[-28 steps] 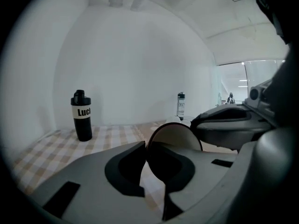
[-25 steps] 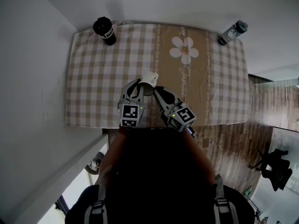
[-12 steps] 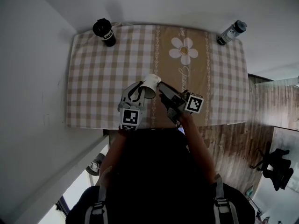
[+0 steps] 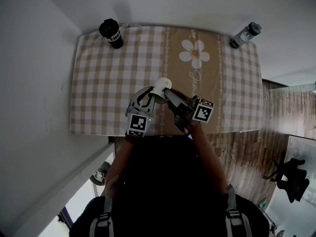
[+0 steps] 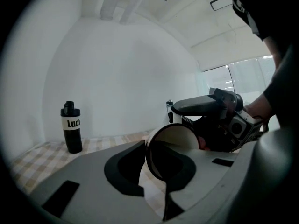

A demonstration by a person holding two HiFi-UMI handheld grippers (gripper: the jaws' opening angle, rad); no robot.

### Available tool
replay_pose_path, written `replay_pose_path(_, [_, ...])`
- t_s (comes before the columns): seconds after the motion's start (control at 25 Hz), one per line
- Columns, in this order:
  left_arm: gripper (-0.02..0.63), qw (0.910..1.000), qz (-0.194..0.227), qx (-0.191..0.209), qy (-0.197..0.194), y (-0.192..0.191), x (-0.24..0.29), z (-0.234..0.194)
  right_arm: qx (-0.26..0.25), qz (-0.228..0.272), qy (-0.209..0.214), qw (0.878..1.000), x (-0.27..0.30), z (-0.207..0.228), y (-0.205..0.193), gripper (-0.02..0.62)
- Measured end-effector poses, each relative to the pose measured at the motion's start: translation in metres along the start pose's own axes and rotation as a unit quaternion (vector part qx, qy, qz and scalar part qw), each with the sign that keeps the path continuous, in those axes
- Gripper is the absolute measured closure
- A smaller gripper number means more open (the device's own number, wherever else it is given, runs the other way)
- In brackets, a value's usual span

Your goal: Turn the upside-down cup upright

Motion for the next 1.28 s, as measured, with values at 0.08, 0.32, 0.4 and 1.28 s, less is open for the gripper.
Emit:
replay_pose_path(0.08, [0.551,0.9998,-0.002,-0.016,-0.012,-0.003,0.001,0.0,-0.05,-0.012,-0.025,0.998,0.001,-0.002,-0.002,0.561])
replay_pose_path(0.32, [0.465,0.994,-0.017,-0.091,-0.059,-0.009,-0.004,-0.001,-0.249,-0.082,-0.107,0.959,0.002,-0.01,-0.004,0.561])
replay_pose_path(0.4, [0.465,0.9894,-0.024,-0.122,-0.076,-0.007,-0.004,0.0,-0.324,-0.103,-0.13,0.932,0.003,-0.014,-0.006,0.561])
replay_pose_path(1.28, [0.503,0.9681,-0.079,-0.139,-0.193,0.01,0.002,0.018,-0.735,-0.315,-0.201,0.566,0.002,0.015,-0.08,0.555])
Point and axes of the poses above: the fingertips, and each gripper's own axes: x forward along the fingers, z to its right, y out of its top, the point moved 5 cm from there along -x, backward along the fingers, and after that the axes turned 1 degree about x, right-handed, at the moved point
